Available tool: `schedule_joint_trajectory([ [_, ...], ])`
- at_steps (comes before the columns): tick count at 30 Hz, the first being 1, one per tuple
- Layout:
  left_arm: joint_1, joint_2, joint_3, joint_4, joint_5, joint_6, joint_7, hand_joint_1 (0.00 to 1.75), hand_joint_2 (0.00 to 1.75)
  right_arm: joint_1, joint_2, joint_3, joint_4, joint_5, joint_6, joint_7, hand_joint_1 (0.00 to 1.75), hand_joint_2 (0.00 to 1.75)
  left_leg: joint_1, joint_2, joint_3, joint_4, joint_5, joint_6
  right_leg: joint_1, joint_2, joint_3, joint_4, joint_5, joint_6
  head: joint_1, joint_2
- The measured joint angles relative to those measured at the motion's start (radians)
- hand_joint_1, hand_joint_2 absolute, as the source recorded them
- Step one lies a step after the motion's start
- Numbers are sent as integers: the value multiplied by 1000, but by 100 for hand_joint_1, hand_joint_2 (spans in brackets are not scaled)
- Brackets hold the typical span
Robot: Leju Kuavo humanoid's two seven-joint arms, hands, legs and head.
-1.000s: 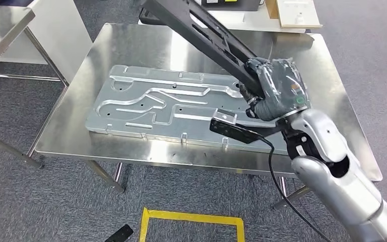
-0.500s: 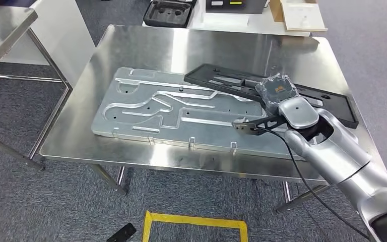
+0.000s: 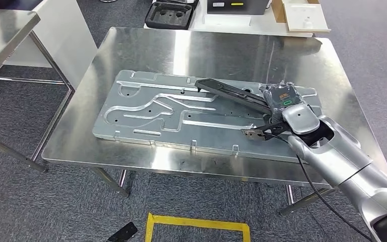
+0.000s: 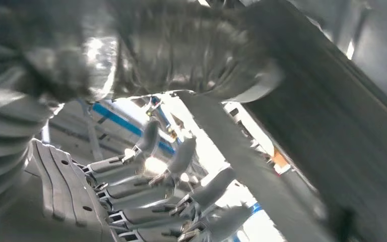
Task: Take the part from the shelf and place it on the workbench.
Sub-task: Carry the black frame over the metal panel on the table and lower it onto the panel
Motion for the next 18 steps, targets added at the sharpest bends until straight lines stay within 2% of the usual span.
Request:
schedule_joint_trajectory([
  [2, 0, 0, 0, 0, -1, 1, 15, 0, 0, 2, 0, 0, 1, -3, -2, 0, 0, 0, 0, 2, -7, 18, -19, -10, -7, 0, 7, -10, 3, -6, 0, 0],
  [3, 0, 0, 0, 0, -1, 0, 19, 0, 0, 3, 0, 0, 1, -5, -4, 0, 0, 0, 1, 3, -22, 54, -42, -15, -11, 0, 10, -14, 4, -8, -2, 0],
  [5, 1, -1, 1, 0, -1, -3, 19, 0, 0, 8, 0, 0, 2, -12, -14, 0, 0, 0, 5, 4, -76, 169, -97, -24, -11, -1, 12, -15, 4, -11, -3, 0],
  [6, 3, -1, 1, 0, -1, -5, 19, 0, 0, 14, 0, 0, 2, -23, -30, 0, 0, 0, 6, 4, -103, 223, -114, -27, -11, -1, 13, -13, 3, -12, -3, 0],
  [7, 5, -1, 1, 0, -1, -8, 19, 0, 0, 23, 0, -1, 1, -42, -61, -1, 0, 0, 7, 4, -117, 250, -114, -29, -11, -1, 13, -12, 3, -12, -3, 0],
  [8, 7, -1, 1, 0, -1, -12, 18, 0, 0, 34, 0, -5, -3, -70, -106, -5, 0, 0, 8, 4, -115, 242, -97, -31, -11, -1, 14, -9, 2, -12, -3, 0],
  [10, 9, 0, 2, 0, -1, -20, 15, 0, 0, 61, 0, -23, -22, -137, -215, -18, 0, 0, 9, 4, -64, 132, -34, -28, -12, 1, 14, -1, -1, -11, -3, 0],
  [12, 9, 1, 5, 0, -1, -31, 11, 0, 0, 87, 1, -55, -52, -191, -309, -37, 0, 0, 6, 3, -12, 29, 4, -21, -9, 4, 11, 6, -2, -6, -3, 0],
  [13, 10, 1, 7, 0, -1, -36, 9, 0, 0, 101, 1, -74, -72, -215, -352, -50, 0, 0, 4, 2, -2, 9, 8, -17, -7, 4, 9, 8, -1, -2, -2, 0],
  [16, 15, 0, 12, 0, -6, -45, 4, 0, 0, 156, 5, -125, -153, -276, -455, -89, 0, 0, 6, 2, 0, -1, 20, -3, -6, 5, 8, 7, 2, 13, -2, 0],
  [17, 16, 0, 14, 0, -9, -45, 3, 0, 0, 171, 7, -137, -187, -287, -472, -95, 0, 0, 9, 4, -1, -7, 27, 3, -6, 4, 3, 19, -15, 17, -1, 0],
  [18, 16, -1, 15, 0, -11, -46, 3, 0, 0, 184, 9, -148, -222, -293, -482, -98, 0, 0, 12, 6, -3, -13, 34, 11, -7, 4, -7, 50, -46, 21, 0, 0],
])
